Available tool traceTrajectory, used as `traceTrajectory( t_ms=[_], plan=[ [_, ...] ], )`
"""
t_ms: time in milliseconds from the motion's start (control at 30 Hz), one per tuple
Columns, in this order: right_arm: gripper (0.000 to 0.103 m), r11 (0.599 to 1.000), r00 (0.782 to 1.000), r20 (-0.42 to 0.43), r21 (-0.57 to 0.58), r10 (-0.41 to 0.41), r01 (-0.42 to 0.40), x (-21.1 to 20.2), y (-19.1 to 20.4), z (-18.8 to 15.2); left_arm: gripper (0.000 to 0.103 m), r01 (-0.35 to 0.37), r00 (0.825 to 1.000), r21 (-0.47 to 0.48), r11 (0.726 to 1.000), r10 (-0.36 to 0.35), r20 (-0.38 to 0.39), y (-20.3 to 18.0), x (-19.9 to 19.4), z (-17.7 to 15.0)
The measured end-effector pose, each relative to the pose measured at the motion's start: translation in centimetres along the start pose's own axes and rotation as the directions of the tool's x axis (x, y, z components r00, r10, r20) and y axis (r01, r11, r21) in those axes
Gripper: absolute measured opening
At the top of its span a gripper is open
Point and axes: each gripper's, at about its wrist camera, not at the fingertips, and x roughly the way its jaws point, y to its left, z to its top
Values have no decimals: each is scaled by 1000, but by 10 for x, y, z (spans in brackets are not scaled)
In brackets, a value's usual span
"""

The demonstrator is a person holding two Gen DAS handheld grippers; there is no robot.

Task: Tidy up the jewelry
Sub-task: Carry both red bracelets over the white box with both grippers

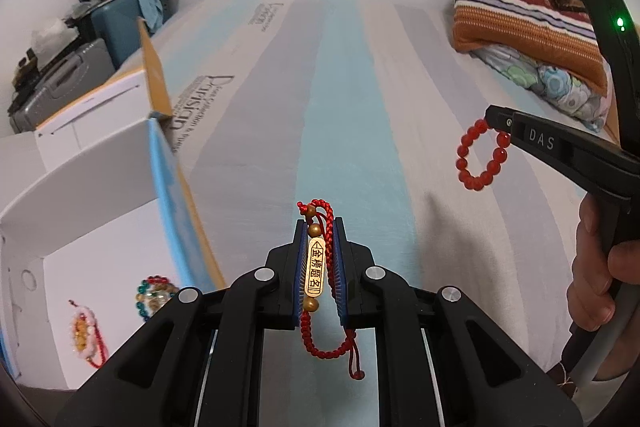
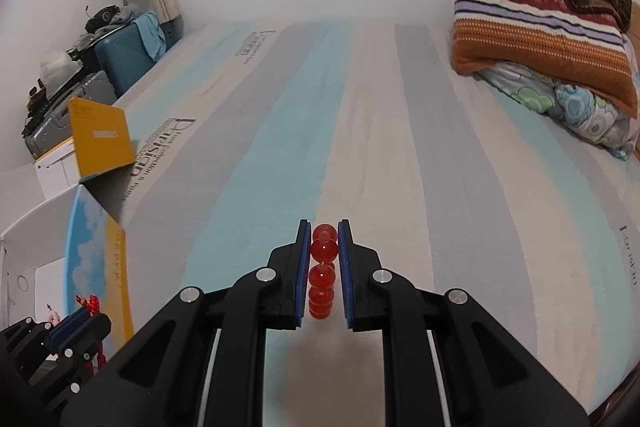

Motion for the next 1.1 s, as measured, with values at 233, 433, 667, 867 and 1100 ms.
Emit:
traceTrajectory(
  t_ms=[233, 433, 667, 867, 1100],
  plan=[
    [13, 999, 1000, 27, -35, 16, -15, -25, 29, 3, 11, -34, 998, -42, 999, 36, 52, 29, -34, -5],
    [13, 995, 998, 48, -95, 28, -23, -43, 64, 4, 11, -76, 994, -85, 993, 83, 73, 60, -51, -14],
    [13, 989, 997, 59, -146, 46, -37, -55, 110, 5, 11, -115, 987, -154, 981, 131, 97, 101, -74, -22],
    [13, 978, 995, 68, -200, 74, -59, -65, 155, 1, 12, -139, 981, -201, 970, 163, 107, 130, -85, -28],
    [13, 956, 989, 82, -275, 126, -99, -75, 208, -8, 12, -167, 977, -228, 959, 192, 90, 160, -87, -41]
  ],
)
